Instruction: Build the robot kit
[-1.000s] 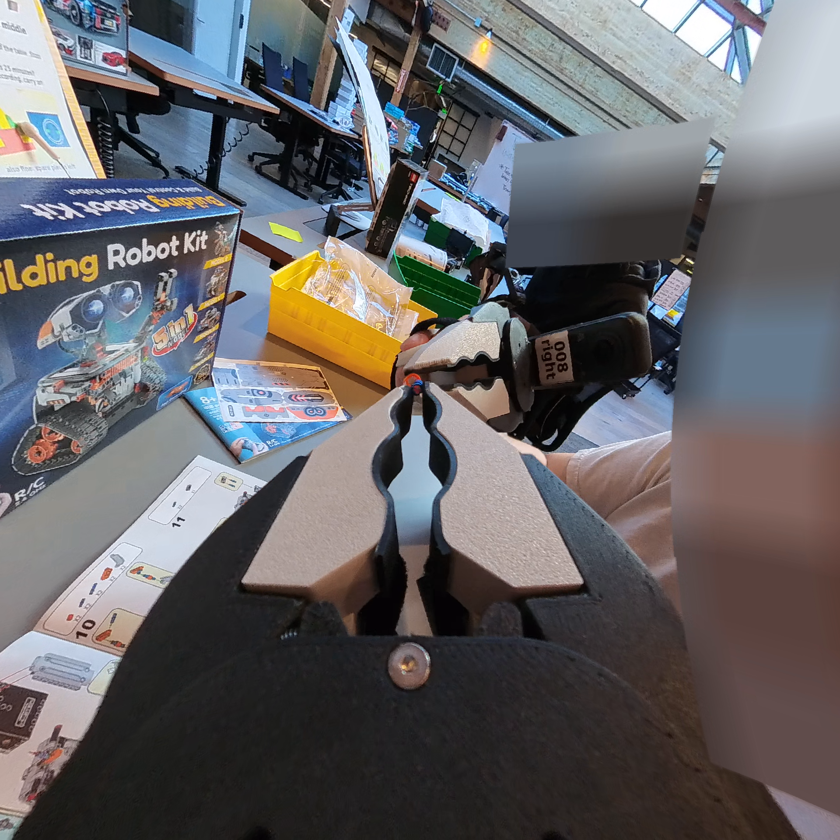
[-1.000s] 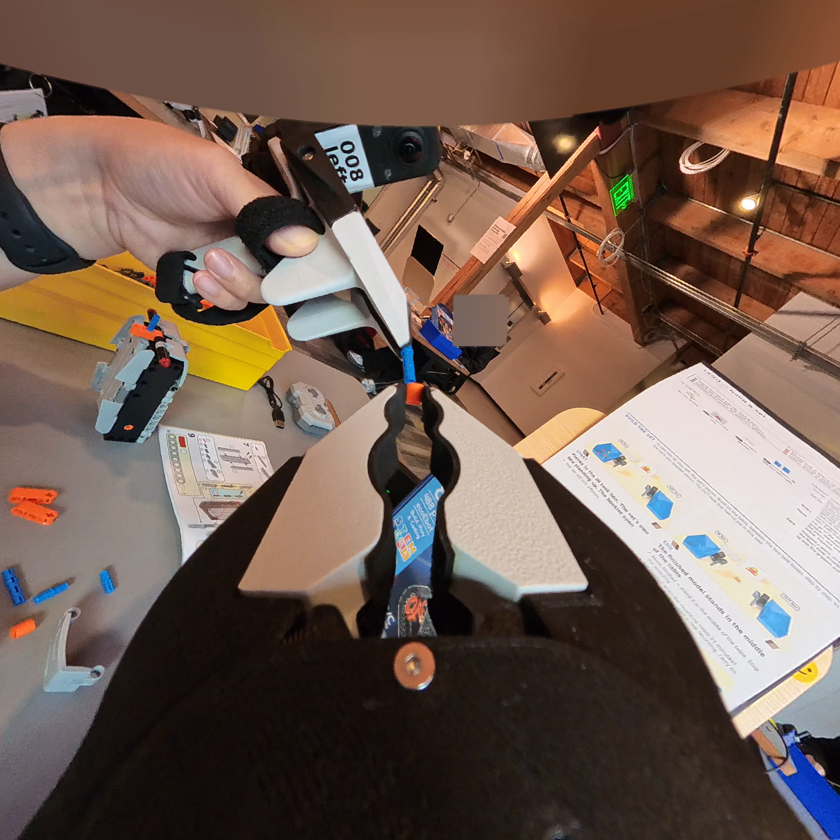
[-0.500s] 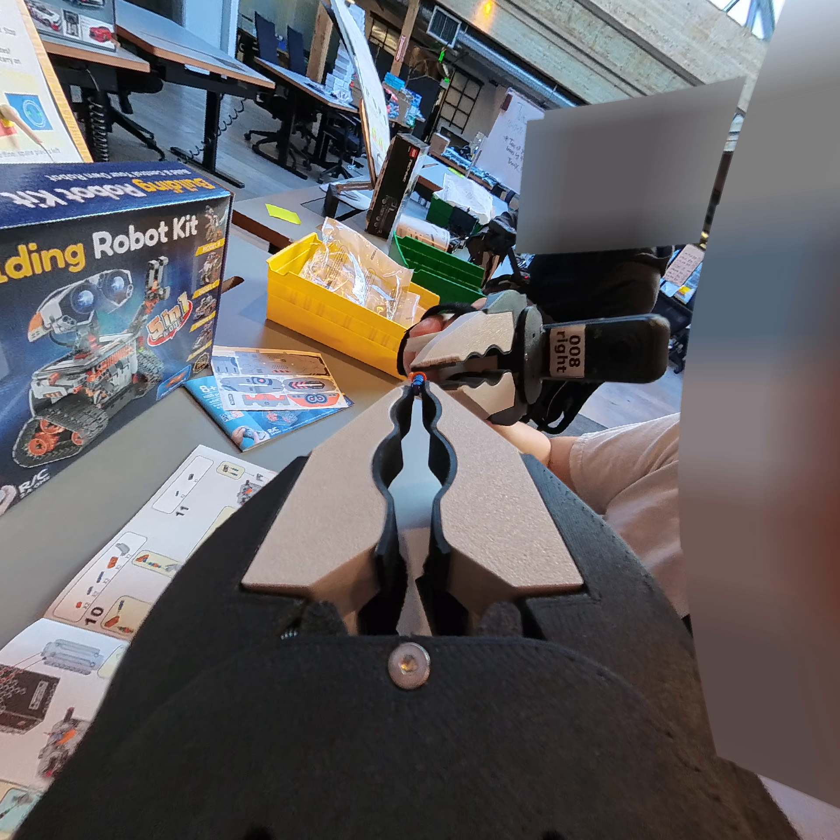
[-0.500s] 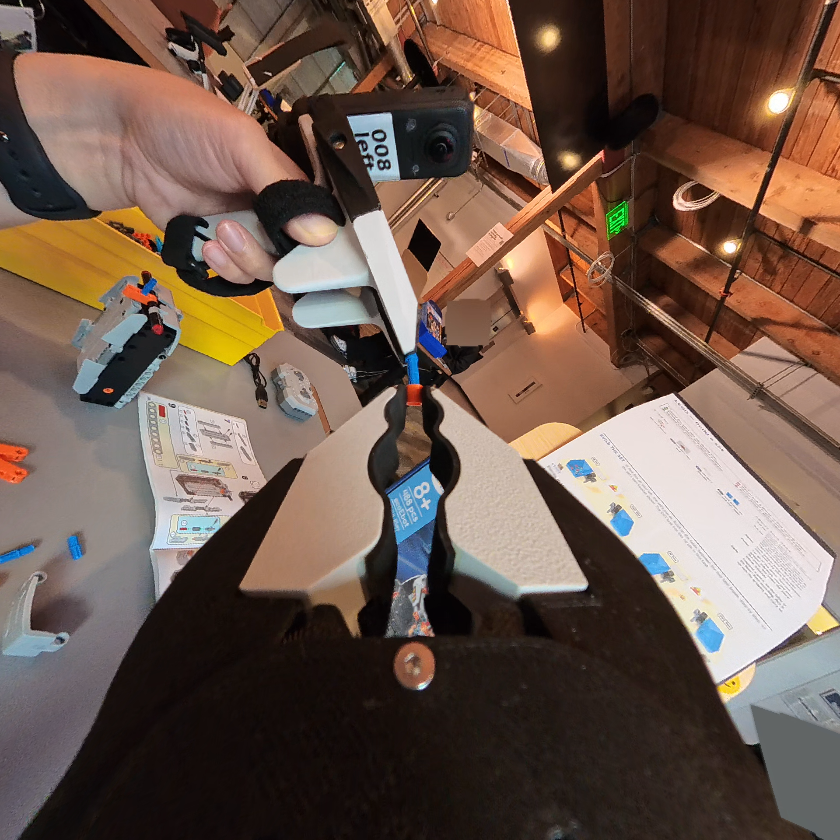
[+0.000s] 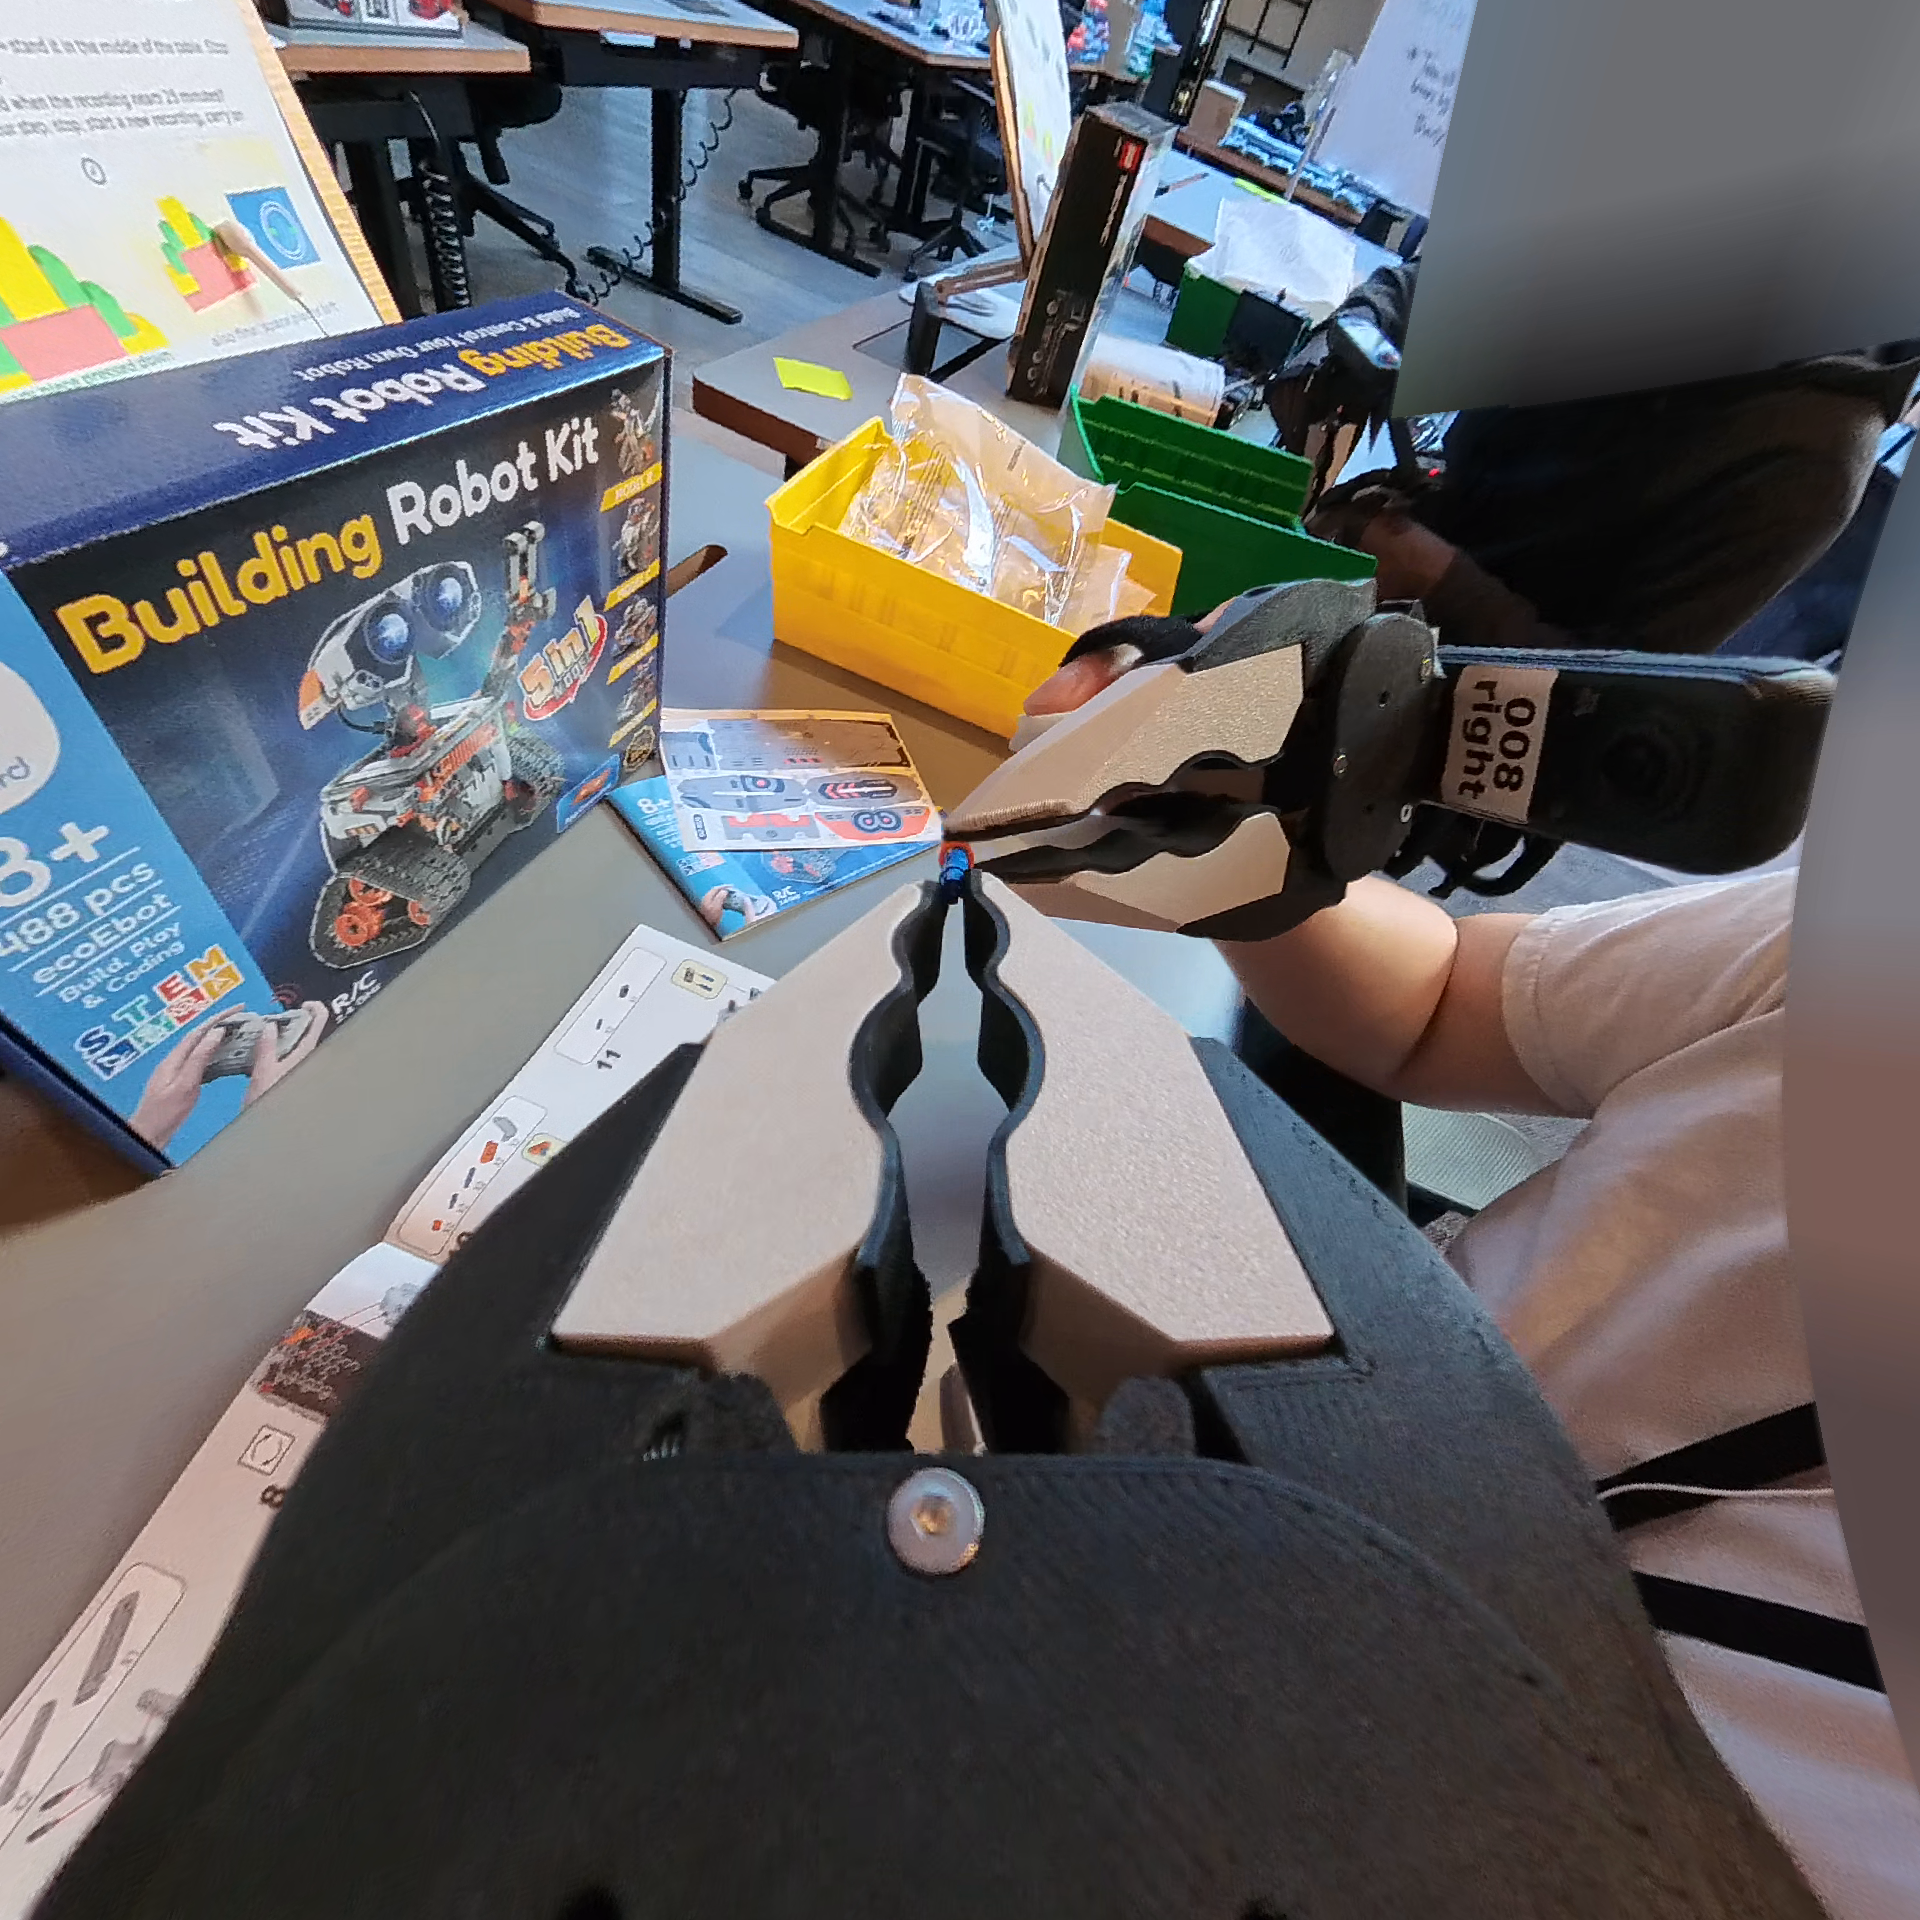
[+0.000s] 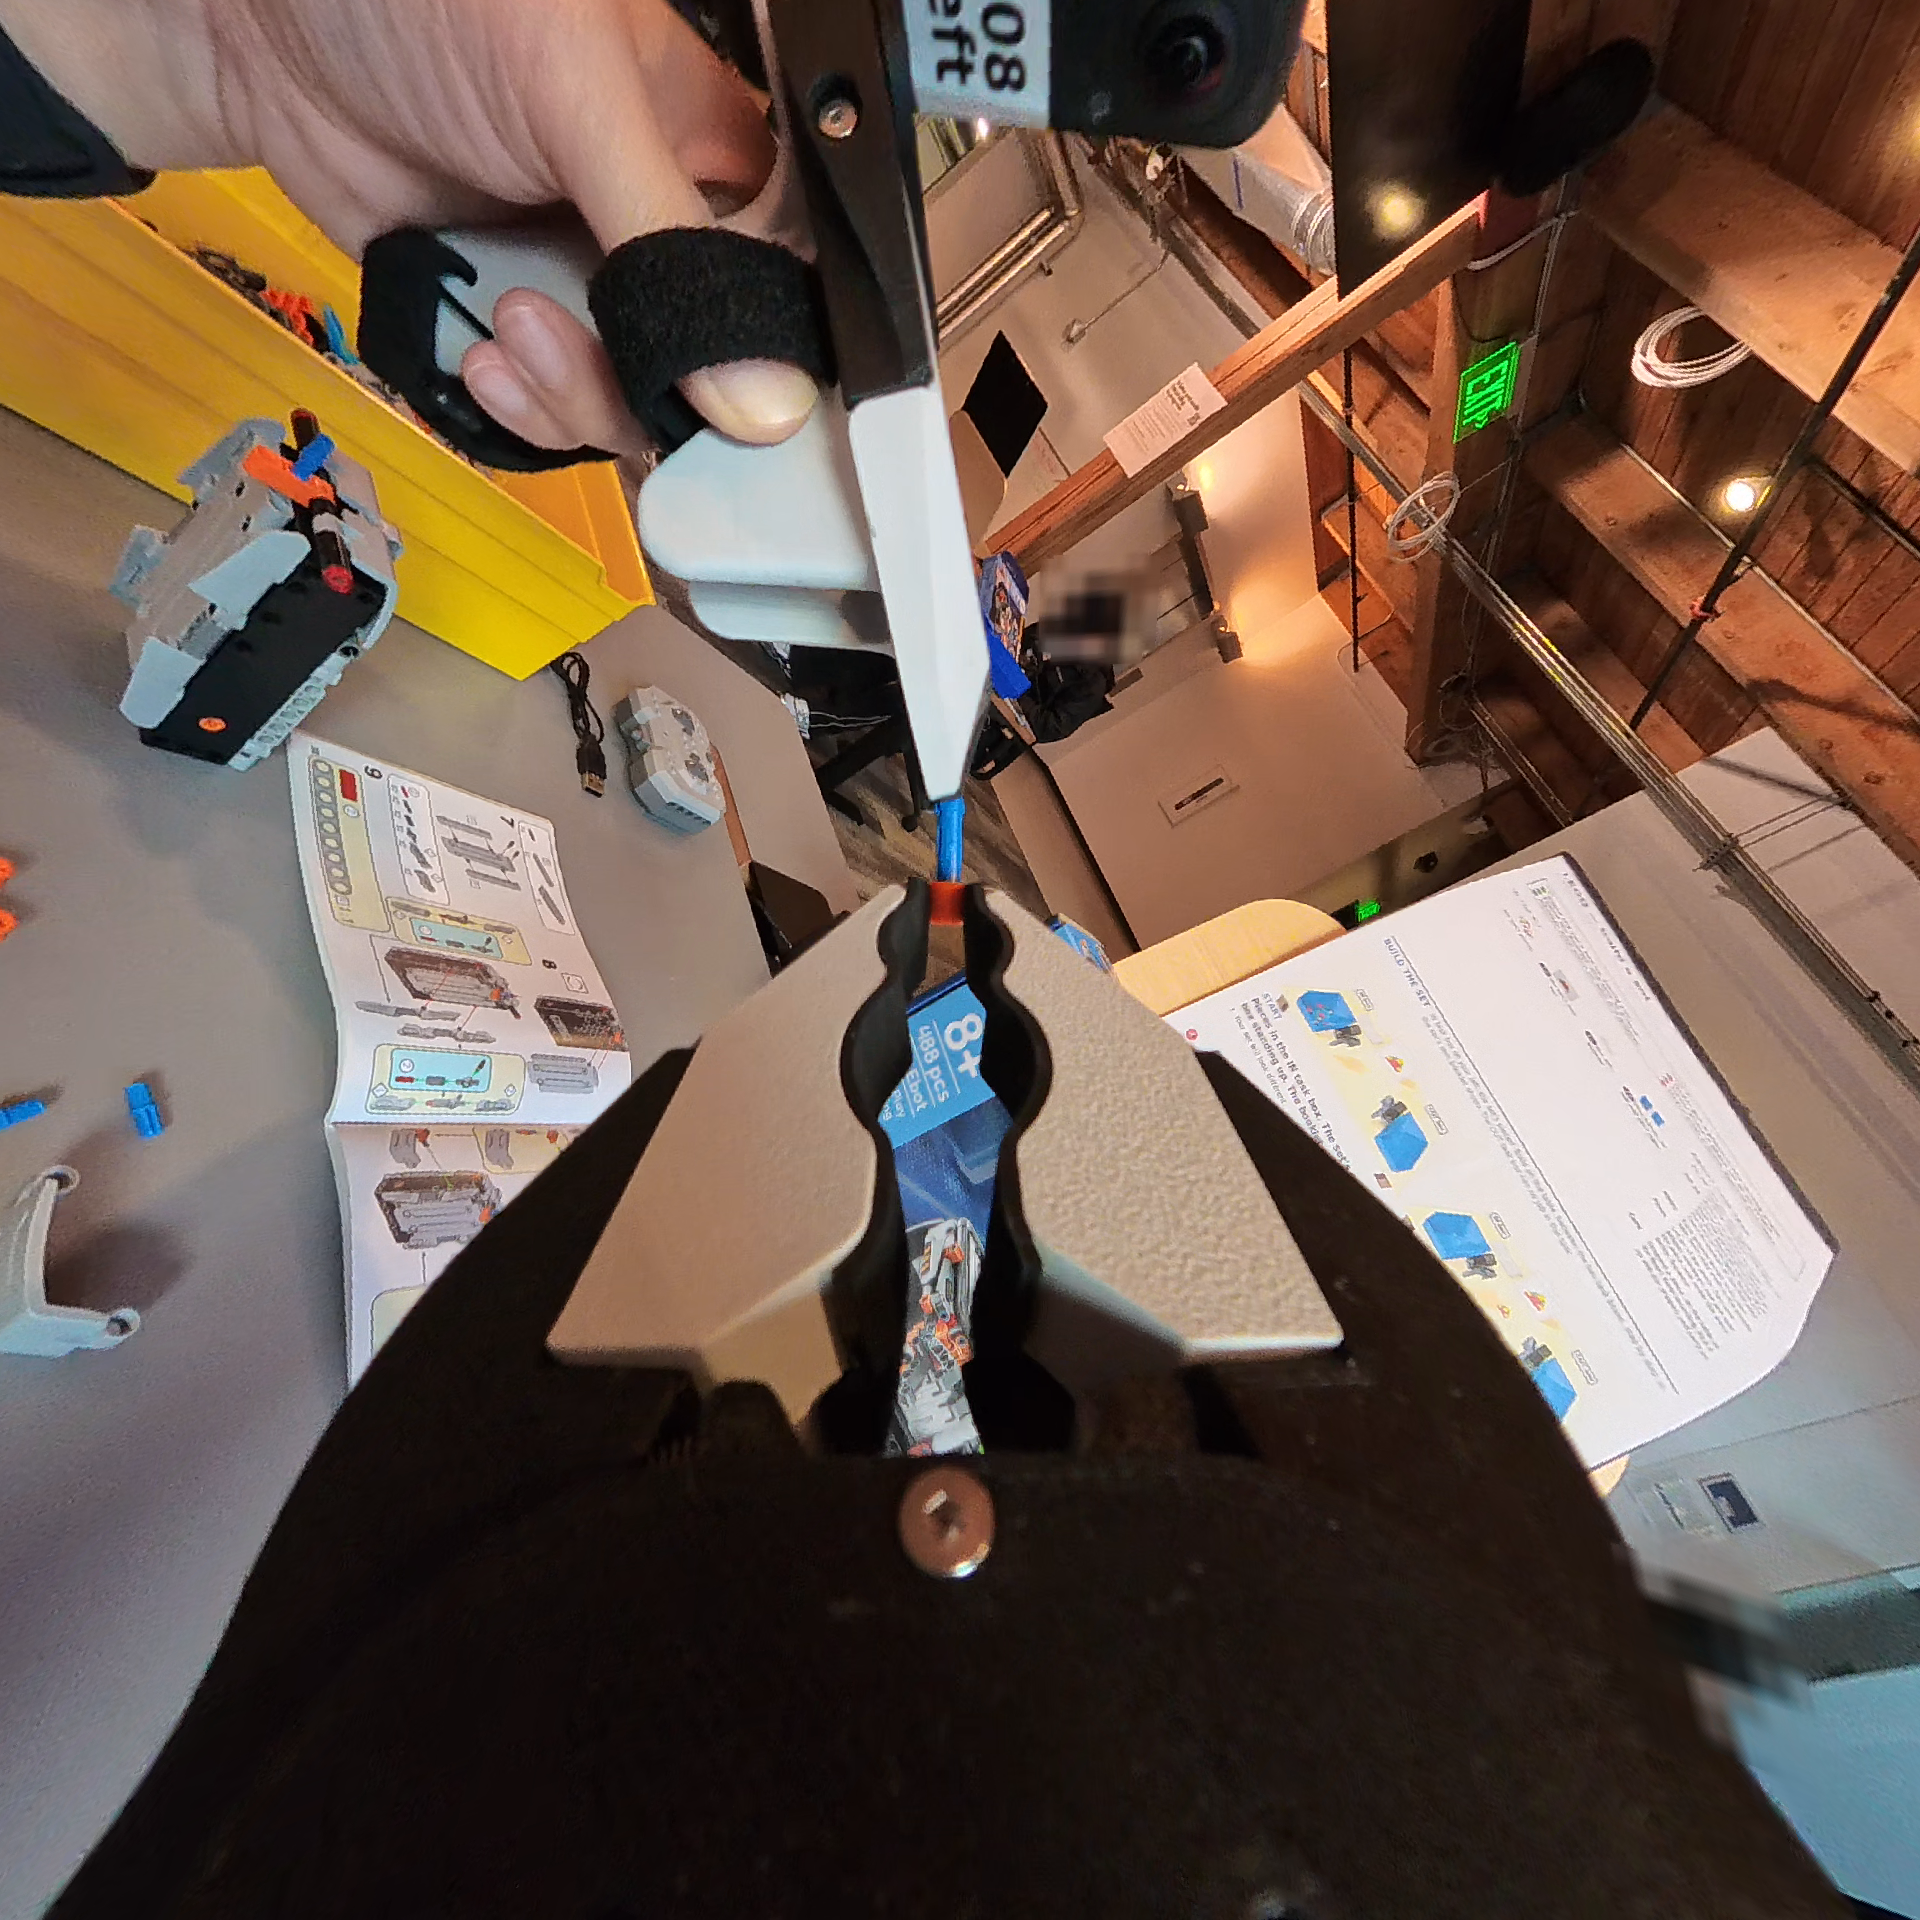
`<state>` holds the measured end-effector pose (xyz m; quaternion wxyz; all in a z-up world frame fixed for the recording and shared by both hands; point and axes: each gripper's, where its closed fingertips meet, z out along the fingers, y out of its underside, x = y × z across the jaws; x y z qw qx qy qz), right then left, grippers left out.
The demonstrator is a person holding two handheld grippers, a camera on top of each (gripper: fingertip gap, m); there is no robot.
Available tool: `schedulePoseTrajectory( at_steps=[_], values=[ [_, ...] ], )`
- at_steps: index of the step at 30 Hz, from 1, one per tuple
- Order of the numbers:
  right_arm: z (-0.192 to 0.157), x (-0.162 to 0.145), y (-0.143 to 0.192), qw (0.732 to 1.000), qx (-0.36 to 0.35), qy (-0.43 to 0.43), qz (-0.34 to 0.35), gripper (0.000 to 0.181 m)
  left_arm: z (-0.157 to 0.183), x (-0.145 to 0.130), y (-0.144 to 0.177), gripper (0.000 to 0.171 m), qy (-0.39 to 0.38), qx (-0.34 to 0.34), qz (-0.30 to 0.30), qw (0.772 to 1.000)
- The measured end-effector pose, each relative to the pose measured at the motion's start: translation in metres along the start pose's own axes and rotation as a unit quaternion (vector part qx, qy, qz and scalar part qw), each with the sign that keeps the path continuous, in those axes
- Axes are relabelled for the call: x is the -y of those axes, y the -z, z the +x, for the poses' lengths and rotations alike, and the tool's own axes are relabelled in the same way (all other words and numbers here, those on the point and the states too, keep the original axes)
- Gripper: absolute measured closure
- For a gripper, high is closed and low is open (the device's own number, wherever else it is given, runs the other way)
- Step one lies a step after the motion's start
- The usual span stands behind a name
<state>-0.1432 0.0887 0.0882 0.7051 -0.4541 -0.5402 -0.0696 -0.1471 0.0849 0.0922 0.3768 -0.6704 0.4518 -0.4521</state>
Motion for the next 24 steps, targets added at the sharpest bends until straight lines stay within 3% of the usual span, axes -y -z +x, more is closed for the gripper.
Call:
schedulePoseTrajectory(
  at_steps=[7,16,24],
  values=[
    [-0.011,-0.006,-0.007,0.999,0.013,0.023,-0.028,0.177,-0.006,-0.006,-0.001,0.169,-0.014,0.033,-0.022,0.999],
    [0.012,0.002,-0.001,0.996,-0.019,-0.084,0.028,0.177,0.0,0.013,0.001,0.169,0.042,-0.036,0.054,0.997],
    [0.014,0.006,0.003,0.994,-0.021,-0.089,0.054,0.176,0.004,0.015,0.002,0.169,0.049,-0.057,0.061,0.995]
  ],
)
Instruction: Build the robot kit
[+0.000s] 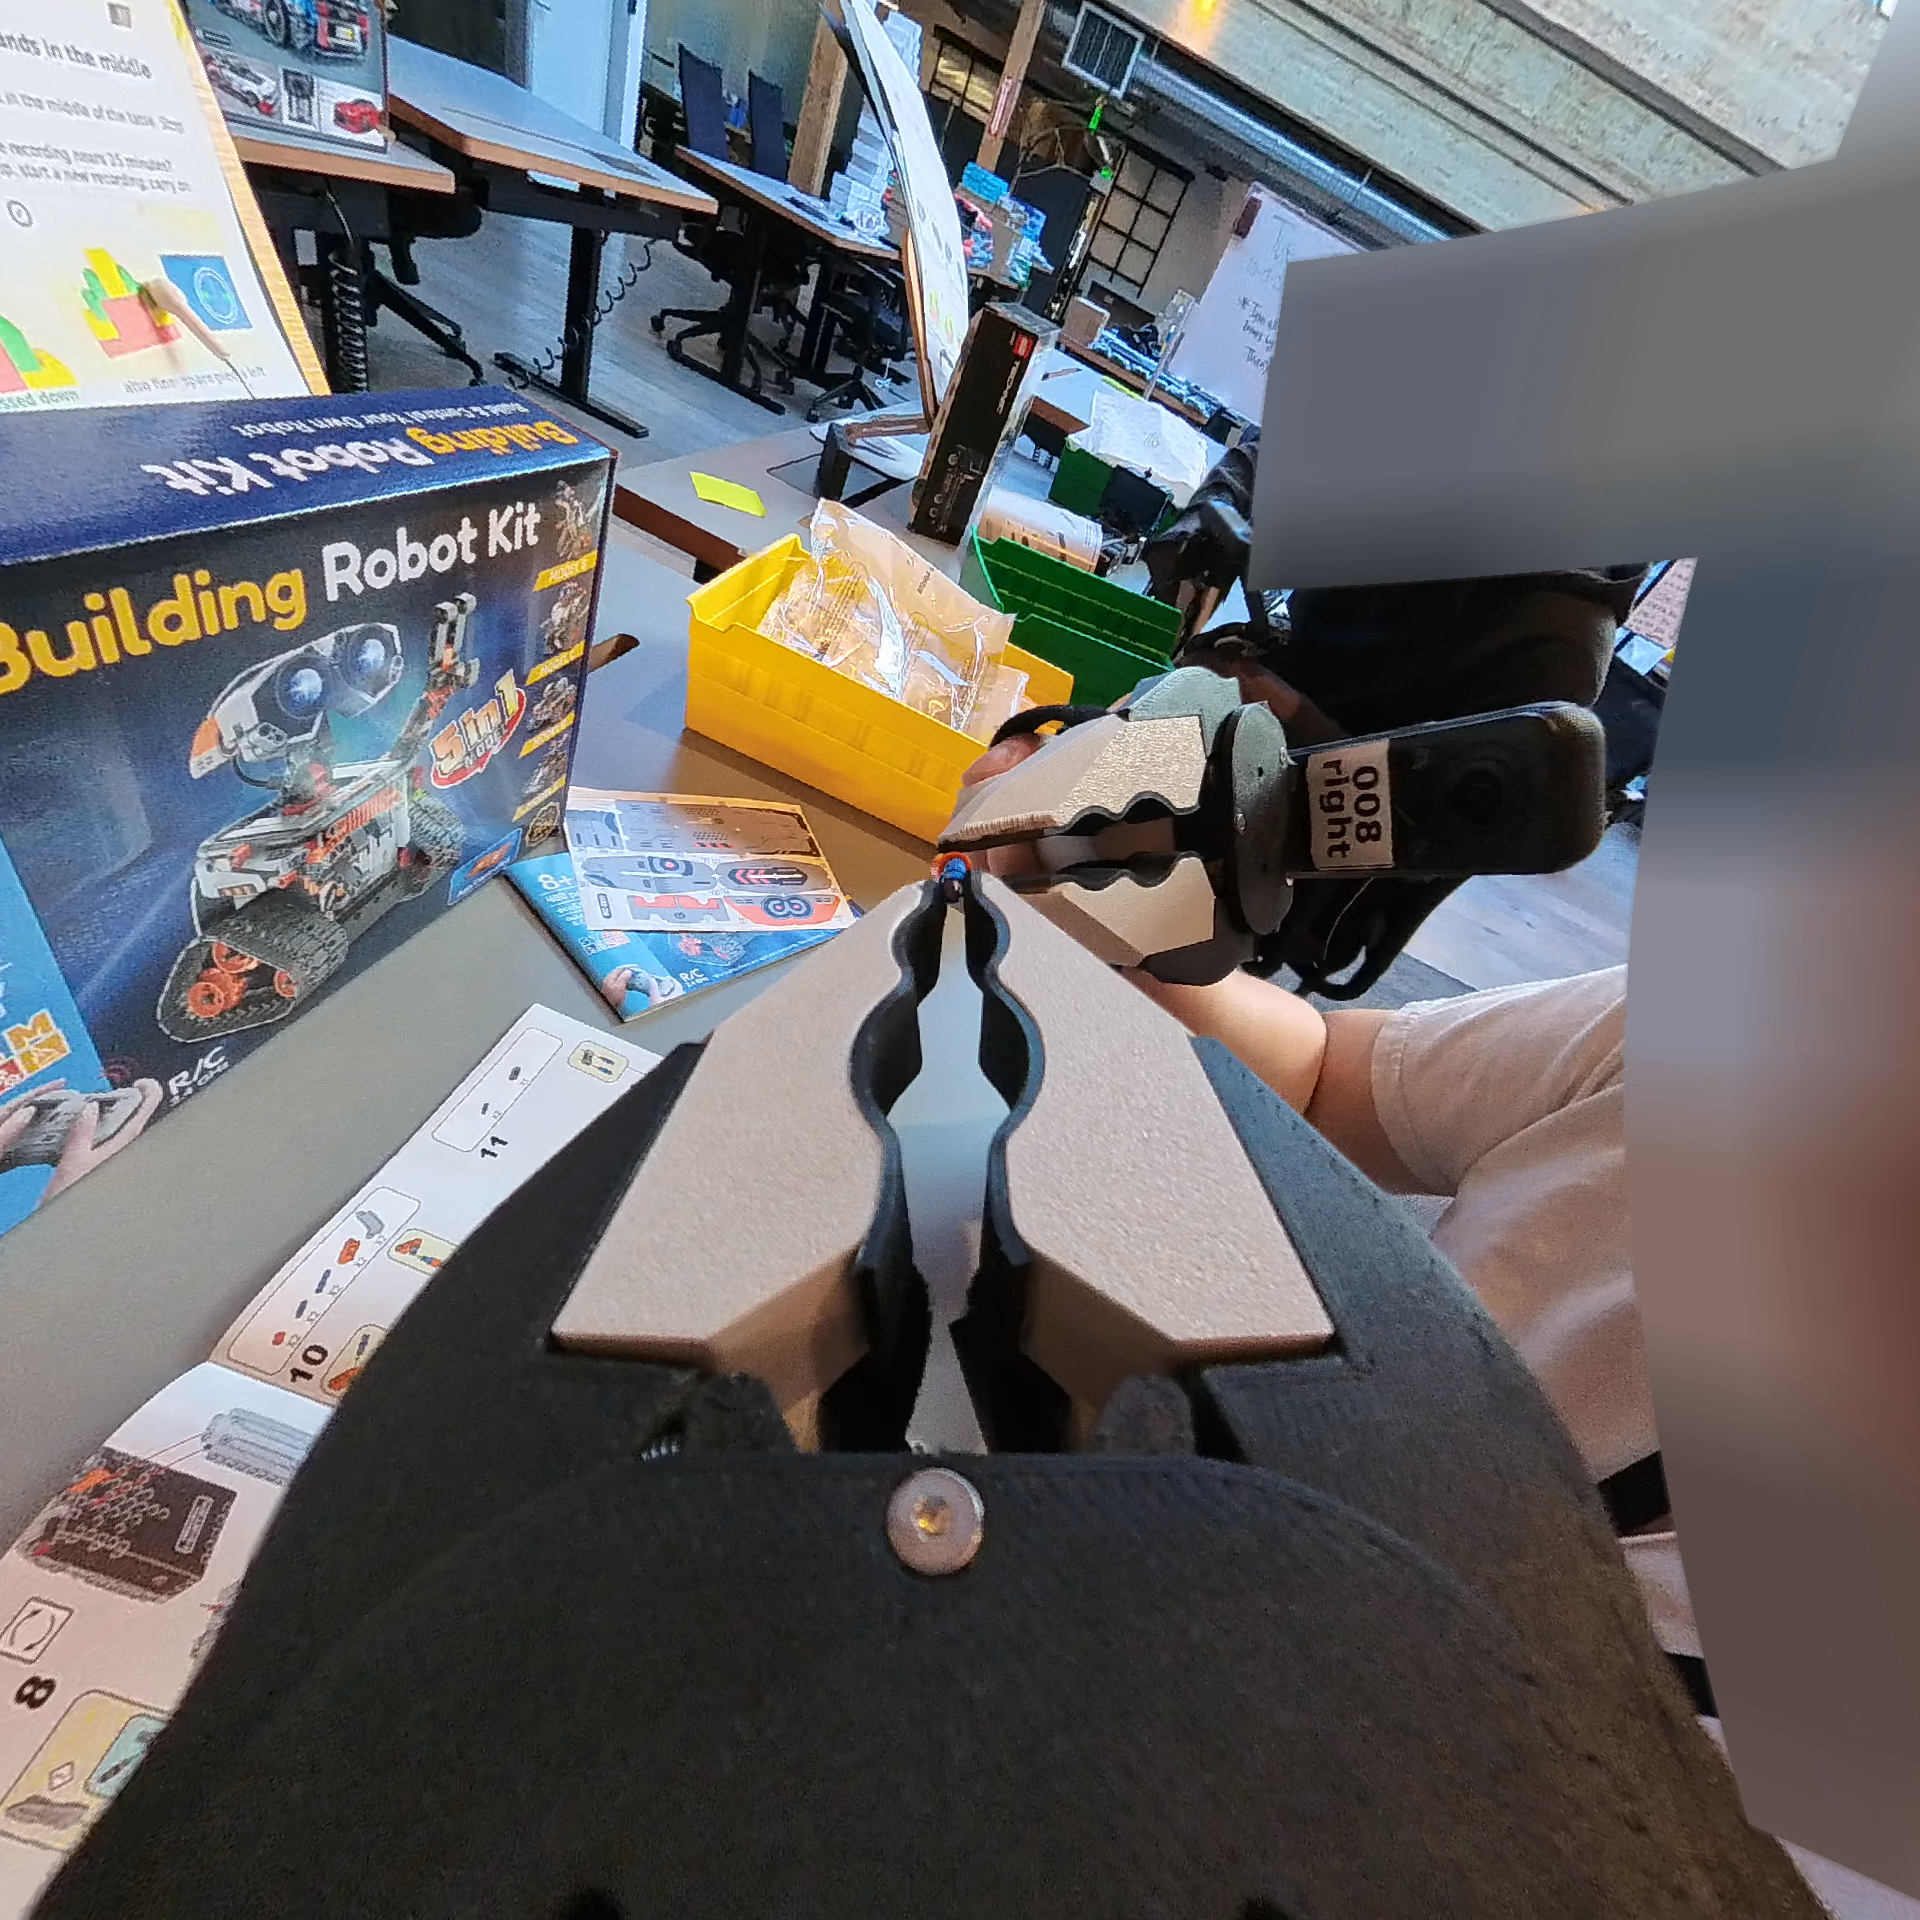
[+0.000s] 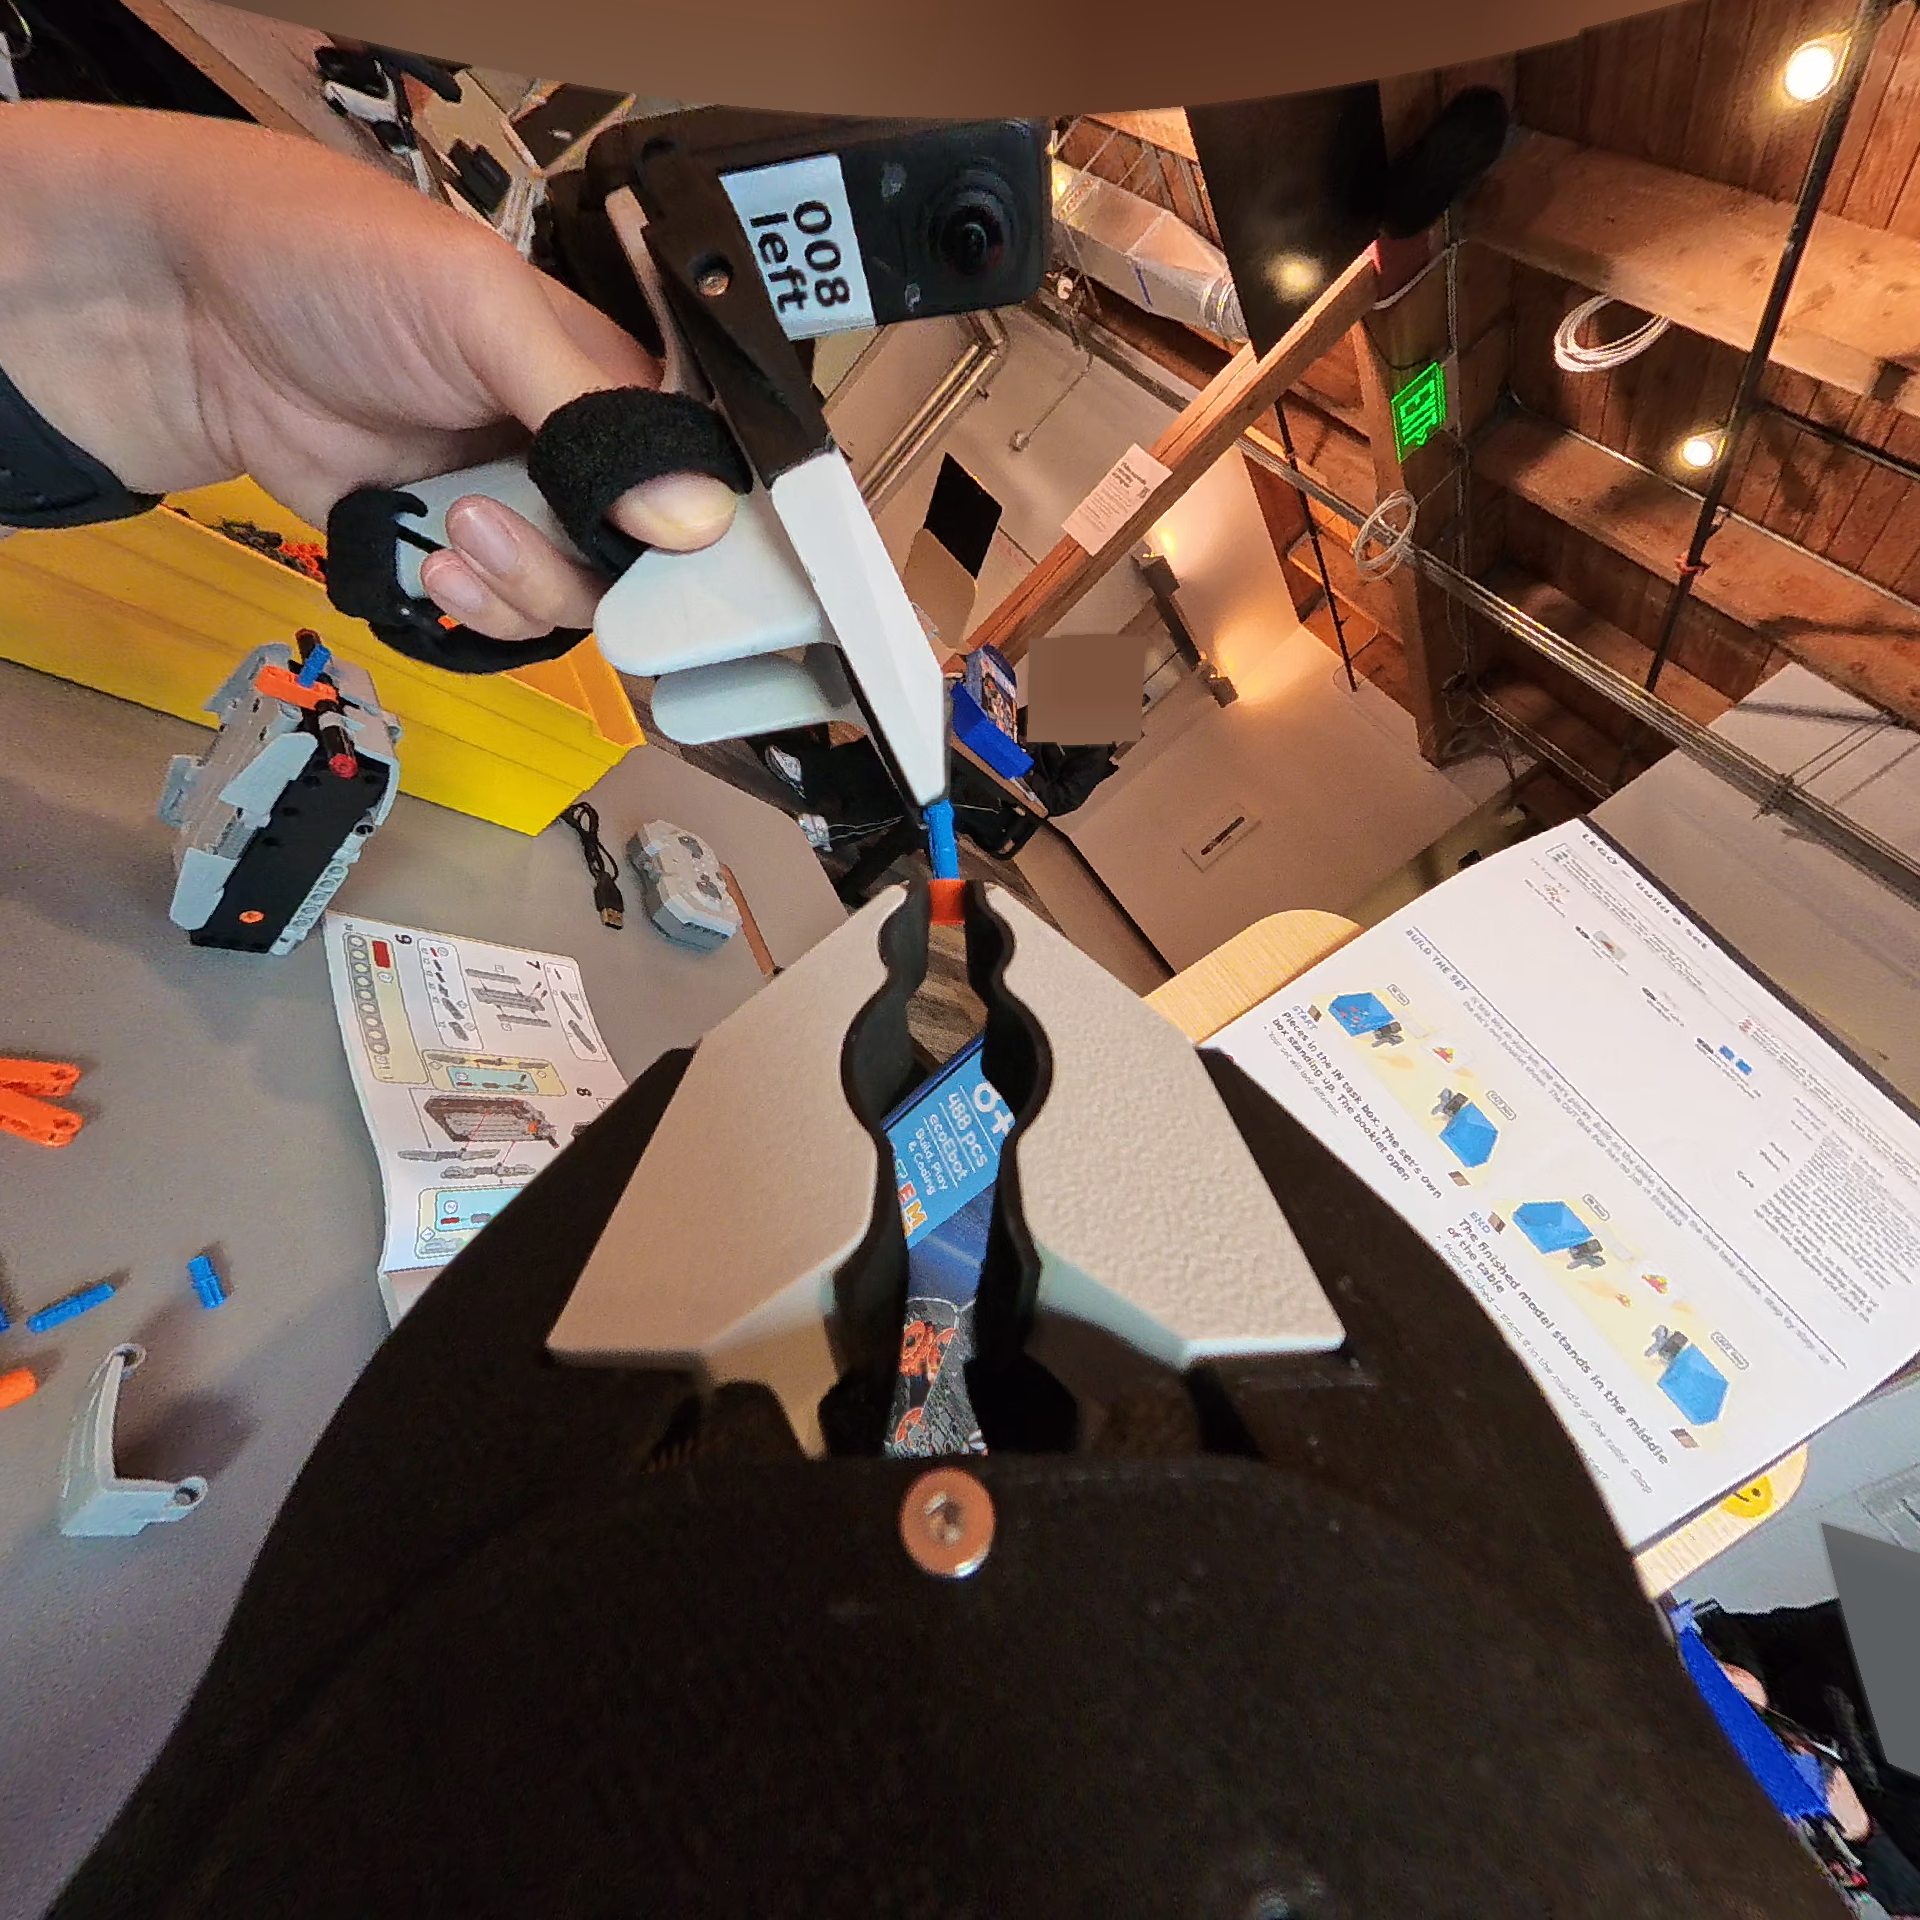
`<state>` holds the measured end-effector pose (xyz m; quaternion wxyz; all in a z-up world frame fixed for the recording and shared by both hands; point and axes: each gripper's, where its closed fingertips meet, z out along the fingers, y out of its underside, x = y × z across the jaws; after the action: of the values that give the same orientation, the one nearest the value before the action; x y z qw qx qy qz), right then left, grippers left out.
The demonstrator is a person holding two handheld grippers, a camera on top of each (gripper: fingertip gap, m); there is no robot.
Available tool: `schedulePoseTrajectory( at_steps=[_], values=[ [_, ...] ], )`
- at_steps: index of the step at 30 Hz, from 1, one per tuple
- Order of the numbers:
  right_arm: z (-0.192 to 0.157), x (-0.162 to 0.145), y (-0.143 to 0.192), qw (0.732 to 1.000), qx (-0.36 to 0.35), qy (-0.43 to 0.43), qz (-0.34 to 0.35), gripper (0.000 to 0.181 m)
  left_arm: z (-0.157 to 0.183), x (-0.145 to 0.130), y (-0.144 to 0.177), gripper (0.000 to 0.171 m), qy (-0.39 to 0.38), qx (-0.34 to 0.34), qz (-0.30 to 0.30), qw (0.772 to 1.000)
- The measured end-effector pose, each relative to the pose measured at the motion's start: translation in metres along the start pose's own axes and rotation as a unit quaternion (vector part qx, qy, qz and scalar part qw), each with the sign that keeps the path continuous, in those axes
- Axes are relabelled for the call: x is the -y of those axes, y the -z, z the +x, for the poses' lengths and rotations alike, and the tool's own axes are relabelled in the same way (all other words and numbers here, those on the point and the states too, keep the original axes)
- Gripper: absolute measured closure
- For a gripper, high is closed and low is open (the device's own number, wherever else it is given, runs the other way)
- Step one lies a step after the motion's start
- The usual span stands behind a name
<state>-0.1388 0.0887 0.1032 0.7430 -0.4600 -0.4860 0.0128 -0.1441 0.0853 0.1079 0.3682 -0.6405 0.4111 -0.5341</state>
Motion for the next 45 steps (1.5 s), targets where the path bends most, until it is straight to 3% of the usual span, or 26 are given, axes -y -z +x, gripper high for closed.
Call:
schedulePoseTrajectory(
  at_steps=[6,15,27,30,33,39,42,45],
  values=[
    [-0.008,-0.008,-0.004,0.998,0.007,0.05,-0.034,0.176,-0.007,-0.009,0.001,0.169,-0.025,0.045,-0.036,0.998],
    [-0.015,-0.012,-0.004,0.995,0.016,0.088,-0.052,0.177,-0.01,-0.015,0.001,0.169,-0.023,0.046,-0.051,0.997],
    [0.004,-0.007,-0.001,0.999,-0.019,0.021,-0.037,0.177,-0.006,-0.01,-0.004,0.17,-0.027,0.033,-0.036,0.998],
    [0.003,0.008,0.004,1.0,-0.002,0.014,0.001,0.177,-0.006,-0.017,-0.02,0.169,-0.037,0.033,-0.053,0.997],
    [0.003,0.0,0.0,0.998,-0.017,0.055,-0.039,0.176,-0.008,-0.029,-0.036,0.169,-0.036,0.033,-0.082,0.995],
    [0.018,-0.002,0.01,0.999,-0.015,0.024,-0.032,0.176,-0.01,-0.018,-0.019,0.169,-0.026,0.036,-0.051,0.998],
    [0.01,-0.003,0.013,0.999,0.038,0.012,-0.033,0.176,-0.014,-0.026,-0.015,0.17,-0.027,0.046,-0.081,0.995],
    [-0.012,-0.016,0.017,0.99,0.103,0.079,-0.056,0.176,-0.011,-0.043,-0.013,0.169,-0.016,0.034,-0.131,0.991]
  ],
)
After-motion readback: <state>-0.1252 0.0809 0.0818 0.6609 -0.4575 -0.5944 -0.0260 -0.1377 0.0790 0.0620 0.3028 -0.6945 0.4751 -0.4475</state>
